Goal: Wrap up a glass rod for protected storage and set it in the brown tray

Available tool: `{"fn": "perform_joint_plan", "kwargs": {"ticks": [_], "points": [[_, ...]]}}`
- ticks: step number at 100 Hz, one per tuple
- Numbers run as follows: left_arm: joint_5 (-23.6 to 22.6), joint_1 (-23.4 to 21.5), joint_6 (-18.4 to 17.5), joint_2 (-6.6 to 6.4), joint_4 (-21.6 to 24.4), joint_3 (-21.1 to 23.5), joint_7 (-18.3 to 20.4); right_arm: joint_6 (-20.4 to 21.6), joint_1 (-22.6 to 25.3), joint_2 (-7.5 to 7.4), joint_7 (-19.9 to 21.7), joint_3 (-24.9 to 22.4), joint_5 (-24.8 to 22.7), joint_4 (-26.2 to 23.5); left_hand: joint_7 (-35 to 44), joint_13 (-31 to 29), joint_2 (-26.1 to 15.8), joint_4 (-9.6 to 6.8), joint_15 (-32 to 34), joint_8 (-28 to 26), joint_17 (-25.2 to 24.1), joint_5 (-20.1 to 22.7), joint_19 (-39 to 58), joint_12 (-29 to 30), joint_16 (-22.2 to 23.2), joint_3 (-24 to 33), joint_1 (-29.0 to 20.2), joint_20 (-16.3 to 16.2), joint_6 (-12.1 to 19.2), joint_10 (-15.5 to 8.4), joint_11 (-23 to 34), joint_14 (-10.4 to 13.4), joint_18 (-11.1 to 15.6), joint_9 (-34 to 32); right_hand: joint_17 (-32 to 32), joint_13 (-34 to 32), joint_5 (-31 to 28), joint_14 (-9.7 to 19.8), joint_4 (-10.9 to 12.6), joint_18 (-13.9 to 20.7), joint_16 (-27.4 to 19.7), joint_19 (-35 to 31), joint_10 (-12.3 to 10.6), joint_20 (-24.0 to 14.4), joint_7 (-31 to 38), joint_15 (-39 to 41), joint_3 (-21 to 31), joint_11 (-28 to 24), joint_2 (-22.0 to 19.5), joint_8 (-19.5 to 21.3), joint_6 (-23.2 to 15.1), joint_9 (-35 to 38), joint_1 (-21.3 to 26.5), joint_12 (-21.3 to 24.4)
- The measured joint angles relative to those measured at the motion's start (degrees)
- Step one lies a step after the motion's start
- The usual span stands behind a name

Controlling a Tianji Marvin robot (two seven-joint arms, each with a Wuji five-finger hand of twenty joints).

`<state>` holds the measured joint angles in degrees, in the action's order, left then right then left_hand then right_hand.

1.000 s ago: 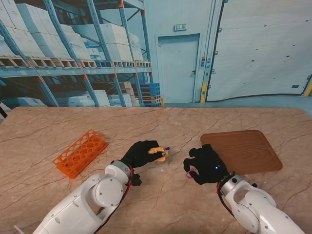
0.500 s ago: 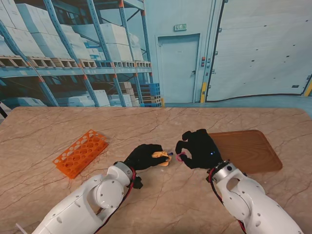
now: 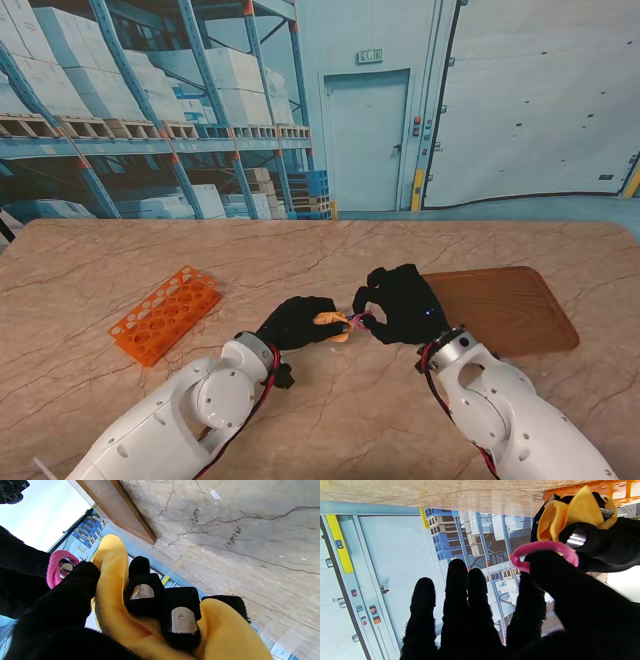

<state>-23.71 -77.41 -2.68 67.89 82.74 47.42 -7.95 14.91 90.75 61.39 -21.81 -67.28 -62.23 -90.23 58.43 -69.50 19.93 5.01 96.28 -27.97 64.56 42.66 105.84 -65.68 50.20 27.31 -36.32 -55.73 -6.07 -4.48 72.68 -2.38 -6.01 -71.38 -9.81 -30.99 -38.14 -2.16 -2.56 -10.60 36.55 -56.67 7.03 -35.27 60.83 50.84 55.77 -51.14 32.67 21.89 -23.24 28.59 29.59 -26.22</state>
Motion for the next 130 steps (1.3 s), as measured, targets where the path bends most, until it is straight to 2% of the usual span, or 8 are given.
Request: {"fn": "perform_joint_plan", "kwargs": {"ticks": [34,47,60,77,107,117,127,130], "points": [[0.06,-0.24,-0.42,-0.01,0.06,0.09,-0.14,0.76,-0.22,0.0,0.39,0.4,0.35,0.05,-2.17,0.0,1.27,-0.01,0.01,-2.69,-0.01,-0.01,0.0,0.0,-0.01,0.25,1.42,0.0,-0.17,-0.01,0.0,0.0,0.07,0.0,-0.33,0.0,0.07,-0.01,0.0,-0.01,0.0,-0.04,0.01,0.01,0.0,0.06,-0.12,-0.04,0.0,0.0,0.15,0.0,0.0,0.0],[0.08,-0.42,-0.58,-0.01,0.21,0.23,-0.16,1.15,-0.36,0.0,0.37,0.53,0.1,0.13,-2.35,0.0,1.28,-0.02,0.01,-2.97,-0.01,-0.01,0.0,0.0,-0.02,0.47,3.53,0.0,-0.2,-0.03,0.0,0.24,0.33,0.0,-0.34,0.0,0.64,-0.01,0.0,-0.02,0.0,-0.04,0.01,0.01,0.0,0.06,-0.2,-0.04,0.0,0.02,0.37,0.0,0.0,0.0],[1.06,-0.97,-0.58,-0.01,0.76,0.67,0.03,1.15,-0.49,-0.03,0.21,0.64,-0.24,0.16,-2.95,0.0,3.99,-0.02,0.01,-3.61,-0.01,-0.05,0.0,0.0,-0.02,0.65,3.82,0.04,-0.2,-0.03,0.0,0.46,0.57,0.34,-0.34,0.0,1.95,-0.02,-0.01,-0.04,0.0,-0.04,0.01,0.02,0.0,0.06,-0.82,-0.04,-0.06,0.08,1.99,0.0,-1.09,0.0],[-0.08,-1.09,-1.57,-0.3,1.1,0.67,0.56,0.98,-0.62,-0.05,0.05,0.83,-0.52,0.29,-3.15,-0.01,8.71,-0.02,0.01,-4.33,-0.01,-0.87,0.0,-0.54,-0.02,5.47,5.7,0.99,-0.2,-0.76,0.0,1.98,2.25,0.57,-0.34,0.0,1.47,-0.02,-0.74,-0.04,0.0,-0.04,0.01,0.02,0.0,0.06,-0.94,-0.04,-0.06,0.73,2.26,0.01,-2.66,0.0],[-0.36,-0.87,-2.53,-0.79,1.14,0.58,1.69,1.04,-0.95,-0.12,-0.16,1.22,-0.75,0.75,-3.74,-0.01,9.95,-0.04,0.01,-4.34,-0.01,-1.71,0.0,-0.56,-0.02,5.98,10.79,1.68,-0.2,-0.86,0.0,2.48,2.79,1.18,-0.34,-0.01,1.22,-0.14,-0.74,-0.12,0.0,-0.04,0.02,0.03,0.18,0.07,-2.08,-0.28,-0.06,0.73,2.38,3.05,-2.71,0.0],[-0.49,-0.82,-2.67,-0.85,1.13,0.54,1.71,1.14,-1.19,-0.22,-0.24,1.55,-1.03,0.89,-4.31,-0.01,9.74,-0.04,0.01,-4.91,-0.01,-1.71,0.0,-0.62,-0.02,1.8,11.05,1.7,-0.2,-0.86,0.0,2.49,2.8,1.18,-0.34,-0.03,-0.05,-0.28,-0.57,-0.57,0.0,-0.04,0.02,0.03,0.55,0.07,-2.13,-0.12,-0.06,0.11,3.09,3.69,-2.71,-0.02],[-0.5,-0.82,-2.67,-0.86,1.11,0.53,1.65,1.28,-1.45,-0.31,-0.35,1.82,-1.44,0.99,-4.65,-0.03,4.98,-0.07,0.01,-4.96,-0.01,-1.71,0.0,-1.16,0.03,-5.83,11.05,1.7,-0.21,-0.86,0.0,2.49,2.8,1.61,-0.34,-0.03,-0.76,-0.49,-0.56,-0.59,0.0,-0.04,0.03,0.03,0.6,0.07,-2.14,-0.12,-0.06,0.11,3.13,3.72,-2.71,-0.04],[-0.49,-0.83,-2.62,-0.86,1.11,0.53,1.64,1.34,-1.53,-0.33,-0.36,1.9,-1.51,1.01,-5.07,-0.03,3.08,-1.11,0.01,-4.97,0.0,-1.71,0.0,-1.35,0.09,-8.13,11.02,1.7,-0.21,-0.84,0.0,2.49,2.8,1.64,-0.34,-0.04,-0.92,-0.5,-0.56,-0.61,0.0,-0.04,0.02,0.03,0.6,0.07,-2.15,-0.12,-0.06,0.11,3.15,4.15,-2.71,-0.08]]}}
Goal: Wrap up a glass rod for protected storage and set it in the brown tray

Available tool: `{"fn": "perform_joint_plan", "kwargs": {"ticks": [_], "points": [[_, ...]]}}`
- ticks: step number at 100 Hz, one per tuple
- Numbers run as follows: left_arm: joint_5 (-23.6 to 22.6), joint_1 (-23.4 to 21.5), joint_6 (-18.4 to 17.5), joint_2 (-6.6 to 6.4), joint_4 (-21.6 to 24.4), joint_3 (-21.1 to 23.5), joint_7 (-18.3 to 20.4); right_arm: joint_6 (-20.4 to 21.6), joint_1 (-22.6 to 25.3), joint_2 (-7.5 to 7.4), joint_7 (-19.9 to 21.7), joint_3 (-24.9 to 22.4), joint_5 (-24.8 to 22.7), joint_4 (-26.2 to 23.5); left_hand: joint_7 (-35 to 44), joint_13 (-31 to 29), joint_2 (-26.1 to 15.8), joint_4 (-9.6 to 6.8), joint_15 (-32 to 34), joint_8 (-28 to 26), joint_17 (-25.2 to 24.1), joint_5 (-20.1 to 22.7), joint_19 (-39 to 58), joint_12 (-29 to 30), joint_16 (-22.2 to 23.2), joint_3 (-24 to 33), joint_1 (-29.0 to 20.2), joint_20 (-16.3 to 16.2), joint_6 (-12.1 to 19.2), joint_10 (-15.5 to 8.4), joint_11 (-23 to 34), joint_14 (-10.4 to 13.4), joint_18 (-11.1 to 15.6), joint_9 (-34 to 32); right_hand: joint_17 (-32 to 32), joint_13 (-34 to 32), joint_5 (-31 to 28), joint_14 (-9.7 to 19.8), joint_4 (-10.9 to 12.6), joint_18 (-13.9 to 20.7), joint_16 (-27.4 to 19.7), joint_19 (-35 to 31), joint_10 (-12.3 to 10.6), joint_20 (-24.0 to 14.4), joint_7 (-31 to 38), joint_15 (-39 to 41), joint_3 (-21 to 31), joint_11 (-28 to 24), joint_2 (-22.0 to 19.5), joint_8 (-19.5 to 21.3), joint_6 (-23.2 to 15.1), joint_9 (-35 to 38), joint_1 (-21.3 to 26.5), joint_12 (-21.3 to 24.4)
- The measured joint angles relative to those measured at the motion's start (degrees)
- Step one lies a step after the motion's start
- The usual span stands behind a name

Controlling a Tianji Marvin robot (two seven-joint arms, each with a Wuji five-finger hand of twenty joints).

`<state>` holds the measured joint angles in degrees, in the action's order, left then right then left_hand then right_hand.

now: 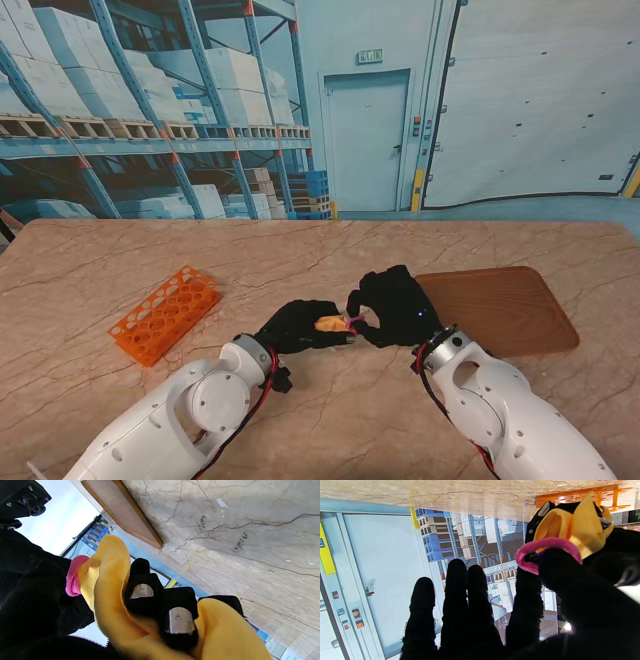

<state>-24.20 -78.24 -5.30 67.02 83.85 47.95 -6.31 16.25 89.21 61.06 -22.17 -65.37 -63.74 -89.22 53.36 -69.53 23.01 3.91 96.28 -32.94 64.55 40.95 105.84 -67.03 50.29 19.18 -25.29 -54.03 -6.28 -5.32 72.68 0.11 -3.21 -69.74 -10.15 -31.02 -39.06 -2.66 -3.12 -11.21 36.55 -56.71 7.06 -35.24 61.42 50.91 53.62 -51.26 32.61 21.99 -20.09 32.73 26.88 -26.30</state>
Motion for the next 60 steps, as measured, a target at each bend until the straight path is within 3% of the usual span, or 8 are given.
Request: {"fn": "perform_joint_plan", "kwargs": {"ticks": [17,28,41,60], "points": [[0.17,-0.16,1.17,0.01,0.39,-0.06,-0.05,0.38,-0.42,-0.12,-0.25,0.46,-0.71,0.24,-0.74,0.0,-3.14,-0.59,0.0,-0.01,-0.02,0.0,-0.01,-0.01,0.52,-3.86,0.04,0.0,-0.01,0.07,0.0,-0.02,-0.11,0.0,0.0,-0.7,-0.43,-0.22,-0.09,-0.05,0.0,0.0,0.0,0.0,0.15,0.58,-0.01,0.0,0.0,0.0,0.0,0.21,0.16,-0.06],[-0.05,-0.17,1.62,0.04,0.55,-0.22,-0.14,0.56,-0.67,-0.22,-0.54,0.69,-1.25,0.38,-1.25,0.0,-6.16,-1.4,0.01,-0.01,-0.04,-0.01,-0.01,-0.01,0.6,-9.8,-0.02,0.0,-0.17,0.33,0.0,-0.25,-0.33,0.01,0.03,-0.7,-0.74,-0.24,-0.09,-0.05,0.0,0.0,0.0,0.0,0.26,0.58,-0.01,-0.02,0.0,0.01,0.0,0.81,0.18,-0.07],[-0.27,-0.23,2.41,0.06,0.78,-0.34,-0.38,0.8,-0.99,-0.37,-1.11,1.04,-2.09,0.59,-1.5,0.0,-7.28,-1.76,0.01,-0.01,-0.04,-0.01,-0.01,-0.01,0.63,-10.41,-0.02,0.0,-0.65,0.53,0.0,-0.54,-0.56,0.02,0.16,-0.7,-0.75,-0.25,-0.08,-0.07,0.0,0.0,0.0,0.01,0.31,0.58,-0.01,-0.02,0.0,0.01,0.0,0.82,0.19,-0.08],[-0.28,-0.41,3.42,0.13,1.23,-0.43,-0.75,0.97,-1.36,-0.59,-1.76,1.43,-3.25,0.76,-1.51,0.0,-8.59,-1.76,0.02,-0.2,-0.04,-0.01,-0.01,-0.01,0.64,-12.34,-5.65,-0.03,-0.69,0.78,0.0,-0.82,-0.92,0.02,0.27,-0.7,-0.77,-0.26,-0.08,-0.11,0.0,0.0,0.0,0.01,0.74,0.58,-0.01,-0.02,0.0,0.02,0.0,1.34,0.78,-0.18]]}}
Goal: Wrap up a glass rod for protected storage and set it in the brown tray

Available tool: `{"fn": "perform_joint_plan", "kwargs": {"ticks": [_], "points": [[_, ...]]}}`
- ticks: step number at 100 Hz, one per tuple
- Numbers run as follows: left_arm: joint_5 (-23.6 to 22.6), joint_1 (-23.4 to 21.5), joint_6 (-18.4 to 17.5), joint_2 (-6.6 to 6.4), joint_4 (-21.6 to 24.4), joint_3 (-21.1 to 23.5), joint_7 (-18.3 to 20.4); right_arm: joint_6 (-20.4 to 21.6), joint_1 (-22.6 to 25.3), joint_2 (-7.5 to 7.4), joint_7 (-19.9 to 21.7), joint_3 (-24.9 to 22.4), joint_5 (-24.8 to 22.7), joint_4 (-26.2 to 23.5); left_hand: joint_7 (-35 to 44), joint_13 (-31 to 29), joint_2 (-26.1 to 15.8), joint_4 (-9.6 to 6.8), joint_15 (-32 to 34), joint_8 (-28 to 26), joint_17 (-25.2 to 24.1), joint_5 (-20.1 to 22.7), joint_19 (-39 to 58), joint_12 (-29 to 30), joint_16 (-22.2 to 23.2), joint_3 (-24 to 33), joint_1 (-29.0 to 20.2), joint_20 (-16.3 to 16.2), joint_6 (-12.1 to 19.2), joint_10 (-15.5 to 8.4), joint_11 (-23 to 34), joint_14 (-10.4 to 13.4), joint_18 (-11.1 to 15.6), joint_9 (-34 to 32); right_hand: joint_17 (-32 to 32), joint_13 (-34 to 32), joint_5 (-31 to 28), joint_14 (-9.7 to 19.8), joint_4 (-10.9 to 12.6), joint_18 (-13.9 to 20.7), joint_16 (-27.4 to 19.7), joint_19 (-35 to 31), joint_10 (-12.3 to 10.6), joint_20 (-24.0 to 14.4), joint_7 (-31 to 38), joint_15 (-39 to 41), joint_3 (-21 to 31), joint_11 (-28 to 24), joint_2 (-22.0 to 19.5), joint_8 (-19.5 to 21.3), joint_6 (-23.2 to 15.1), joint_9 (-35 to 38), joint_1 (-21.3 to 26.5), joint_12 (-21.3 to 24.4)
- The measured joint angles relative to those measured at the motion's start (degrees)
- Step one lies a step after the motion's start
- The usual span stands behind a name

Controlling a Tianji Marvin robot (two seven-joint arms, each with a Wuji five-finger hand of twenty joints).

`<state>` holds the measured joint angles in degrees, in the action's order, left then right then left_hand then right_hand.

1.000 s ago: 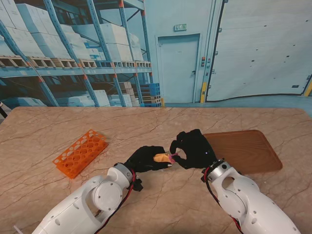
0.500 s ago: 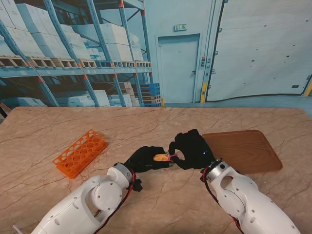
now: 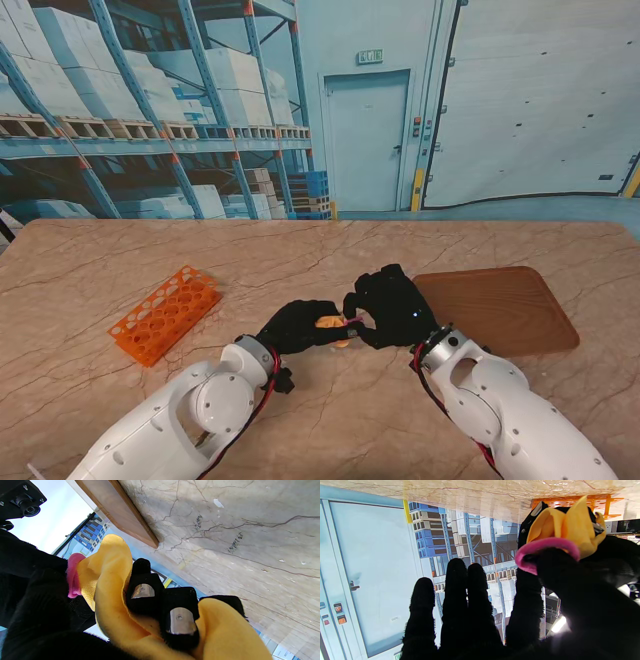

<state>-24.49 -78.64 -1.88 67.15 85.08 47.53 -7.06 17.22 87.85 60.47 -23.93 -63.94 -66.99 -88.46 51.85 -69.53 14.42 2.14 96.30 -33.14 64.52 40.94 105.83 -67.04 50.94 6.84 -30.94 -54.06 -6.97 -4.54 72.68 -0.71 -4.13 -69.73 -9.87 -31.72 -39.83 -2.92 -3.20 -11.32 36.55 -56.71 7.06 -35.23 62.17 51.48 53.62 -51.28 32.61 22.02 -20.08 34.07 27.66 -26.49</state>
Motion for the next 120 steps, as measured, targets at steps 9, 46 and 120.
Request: {"fn": "perform_joint_plan", "kwargs": {"ticks": [9,46,120], "points": [[-0.03,-0.05,0.01,0.05,0.05,-0.03,-0.13,0.1,-0.04,-0.04,0.0,0.0,0.0,0.04,0.0,0.0,-0.47,0.21,0.0,-0.48,-0.01,0.0,0.0,0.0,0.0,0.63,-2.23,-0.02,0.0,0.01,0.0,0.0,-0.09,0.0,0.12,0.0,-0.01,0.0,-0.07,0.0,0.0,0.0,0.0,0.0,0.0,0.0,0.16,0.0,0.0,0.0,0.02,0.0,0.44,-0.01],[1.64,-0.45,0.06,0.3,0.71,-0.02,-0.01,0.11,0.4,-0.05,0.47,-1.12,-0.14,-0.33,3.66,0.0,-1.62,0.67,0.0,3.77,-0.01,1.04,0.0,0.0,-0.21,17.21,-2.46,-0.74,0.44,0.94,0.0,-1.04,-1.37,0.0,0.13,0.0,0.01,-0.01,0.69,-0.03,0.0,0.0,0.0,0.0,0.0,0.0,0.51,0.0,-0.01,-0.03,0.06,0.01,-0.02,-0.01],[1.26,-0.77,-0.62,0.4,1.16,0.05,-0.33,-0.63,5.04,-0.16,-0.82,-6.18,-1.72,-3.25,6.65,-0.5,-3.01,0.53,1.4,6.12,0.03,5.25,0.01,1.86,-2.0,17.25,-5.58,-2.85,0.39,0.94,2.32,-1.65,-2.95,-2.72,0.38,0.05,2.14,-0.02,-0.14,-0.06,0.0,0.0,0.0,0.0,-1.34,-1.02,-1.85,0.03,-0.66,-0.06,0.61,0.01,-2.06,-0.01]]}}
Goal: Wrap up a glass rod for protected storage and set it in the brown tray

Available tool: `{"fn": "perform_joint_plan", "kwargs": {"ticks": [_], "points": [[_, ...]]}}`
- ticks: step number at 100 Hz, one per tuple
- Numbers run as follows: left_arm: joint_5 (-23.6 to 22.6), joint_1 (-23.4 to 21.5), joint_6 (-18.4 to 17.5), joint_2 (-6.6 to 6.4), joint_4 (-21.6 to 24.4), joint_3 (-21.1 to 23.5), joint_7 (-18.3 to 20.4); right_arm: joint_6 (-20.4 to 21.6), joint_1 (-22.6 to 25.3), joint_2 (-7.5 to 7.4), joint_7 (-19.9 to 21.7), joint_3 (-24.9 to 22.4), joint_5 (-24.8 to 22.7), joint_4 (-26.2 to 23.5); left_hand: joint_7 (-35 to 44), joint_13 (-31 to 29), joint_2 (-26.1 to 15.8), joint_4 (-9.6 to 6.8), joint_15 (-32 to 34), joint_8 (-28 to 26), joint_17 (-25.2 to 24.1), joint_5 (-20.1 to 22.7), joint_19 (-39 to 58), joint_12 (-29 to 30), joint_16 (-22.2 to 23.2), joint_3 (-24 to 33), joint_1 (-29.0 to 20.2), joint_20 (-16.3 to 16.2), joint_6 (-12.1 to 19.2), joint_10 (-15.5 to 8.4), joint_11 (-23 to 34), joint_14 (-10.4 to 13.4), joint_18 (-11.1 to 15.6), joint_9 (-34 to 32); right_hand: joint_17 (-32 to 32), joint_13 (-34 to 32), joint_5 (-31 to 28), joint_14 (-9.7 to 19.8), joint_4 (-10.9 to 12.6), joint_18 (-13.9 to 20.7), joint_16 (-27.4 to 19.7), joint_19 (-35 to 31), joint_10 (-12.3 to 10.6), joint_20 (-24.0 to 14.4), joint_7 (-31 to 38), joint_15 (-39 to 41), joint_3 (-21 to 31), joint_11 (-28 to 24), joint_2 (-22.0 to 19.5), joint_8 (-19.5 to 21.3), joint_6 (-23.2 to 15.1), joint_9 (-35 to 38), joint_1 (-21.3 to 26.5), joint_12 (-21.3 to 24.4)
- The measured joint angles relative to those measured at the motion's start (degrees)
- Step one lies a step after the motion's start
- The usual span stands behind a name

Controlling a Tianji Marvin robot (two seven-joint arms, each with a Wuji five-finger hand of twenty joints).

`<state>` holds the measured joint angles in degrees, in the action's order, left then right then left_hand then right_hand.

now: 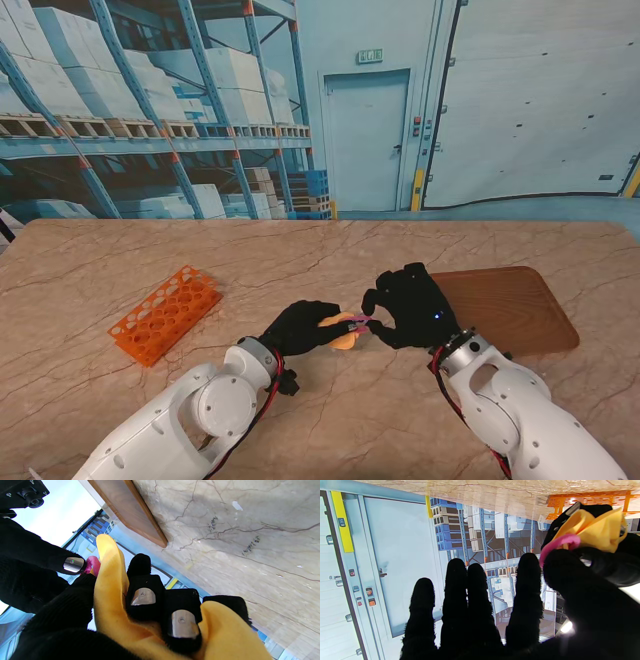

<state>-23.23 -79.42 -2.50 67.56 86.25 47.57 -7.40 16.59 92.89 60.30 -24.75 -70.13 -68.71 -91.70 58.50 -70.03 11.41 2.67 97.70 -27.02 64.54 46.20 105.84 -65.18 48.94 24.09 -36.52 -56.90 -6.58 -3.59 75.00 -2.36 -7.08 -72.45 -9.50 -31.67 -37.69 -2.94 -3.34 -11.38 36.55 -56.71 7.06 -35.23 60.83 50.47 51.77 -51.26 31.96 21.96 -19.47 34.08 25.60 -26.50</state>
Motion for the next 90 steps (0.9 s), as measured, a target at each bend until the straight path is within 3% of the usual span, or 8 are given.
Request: {"fn": "perform_joint_plan", "kwargs": {"ticks": [39,90], "points": [[0.11,-0.47,-1.44,-0.06,0.4,0.25,0.06,-1.2,-0.02,0.28,1.18,0.17,2.37,0.0,0.77,0.0,0.0,-0.02,0.41,-0.12,-0.05,0.0,0.0,0.54,-0.21,0.57,0.0,0.0,-0.21,0.0,0.61,-0.05,-0.19,0.0,0.0,-1.09,-1.7,-0.07,-0.04,0.0,0.0,-0.01,0.0,0.0,-0.02,-0.2,-0.09,0.11,-1.07,0.0,-0.56,1.08,1.57,-0.01],[1.12,-1.05,-2.35,-0.16,1.32,0.69,0.53,-2.42,0.59,2.57,7.94,-1.0,19.26,0.45,1.3,-0.01,0.0,-0.02,0.46,-0.14,-0.19,0.0,0.0,0.96,-0.29,0.77,0.0,0.0,-0.21,0.0,0.67,-0.07,-0.27,0.0,-0.01,-1.15,-1.74,-0.57,-1.65,-0.02,0.0,0.11,-0.01,0.01,-0.21,-0.7,-0.64,0.51,-1.04,-0.04,-0.58,1.73,1.58,-0.03]]}}
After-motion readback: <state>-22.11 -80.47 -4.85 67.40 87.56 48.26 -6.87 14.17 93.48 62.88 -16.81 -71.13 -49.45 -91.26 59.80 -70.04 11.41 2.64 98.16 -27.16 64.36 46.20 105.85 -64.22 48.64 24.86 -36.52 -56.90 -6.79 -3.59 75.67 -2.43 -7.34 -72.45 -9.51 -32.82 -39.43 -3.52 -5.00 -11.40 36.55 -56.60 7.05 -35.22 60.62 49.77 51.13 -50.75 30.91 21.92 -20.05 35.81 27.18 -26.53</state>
